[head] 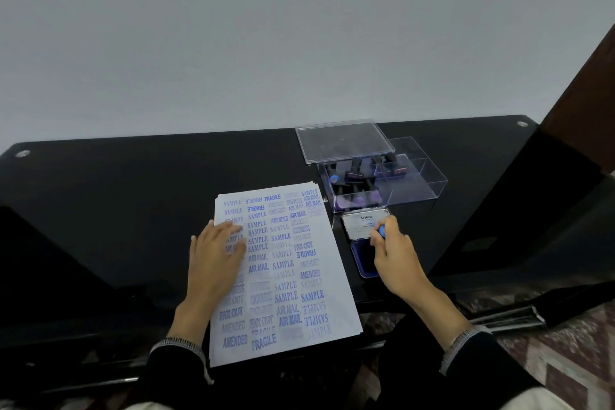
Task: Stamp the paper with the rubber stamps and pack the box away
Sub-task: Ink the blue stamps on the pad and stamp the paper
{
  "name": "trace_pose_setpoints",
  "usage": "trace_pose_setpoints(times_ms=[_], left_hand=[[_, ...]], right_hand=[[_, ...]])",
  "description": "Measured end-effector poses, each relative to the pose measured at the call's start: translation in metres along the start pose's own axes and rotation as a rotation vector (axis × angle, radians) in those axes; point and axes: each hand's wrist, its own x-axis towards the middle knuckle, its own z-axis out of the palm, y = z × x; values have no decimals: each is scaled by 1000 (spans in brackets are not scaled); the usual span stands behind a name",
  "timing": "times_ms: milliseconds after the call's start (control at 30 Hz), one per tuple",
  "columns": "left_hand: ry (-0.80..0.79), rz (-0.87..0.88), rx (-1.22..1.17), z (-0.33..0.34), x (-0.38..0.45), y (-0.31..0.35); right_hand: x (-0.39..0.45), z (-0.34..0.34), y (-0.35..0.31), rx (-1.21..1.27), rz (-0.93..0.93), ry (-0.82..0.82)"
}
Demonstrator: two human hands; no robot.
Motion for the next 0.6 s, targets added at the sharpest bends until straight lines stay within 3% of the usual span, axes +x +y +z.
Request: trace_pose_setpoints(times_ms=[167,433,600], left_hand=[[6,27,38,3,-1,0],[0,39,68,6,1,0],[19,129,44,14,7,20]], right_hand=[[14,-10,-12,75,24,-83],[-12,1,-4,38,-23,33],[10,-12,-14,87,33,-108]])
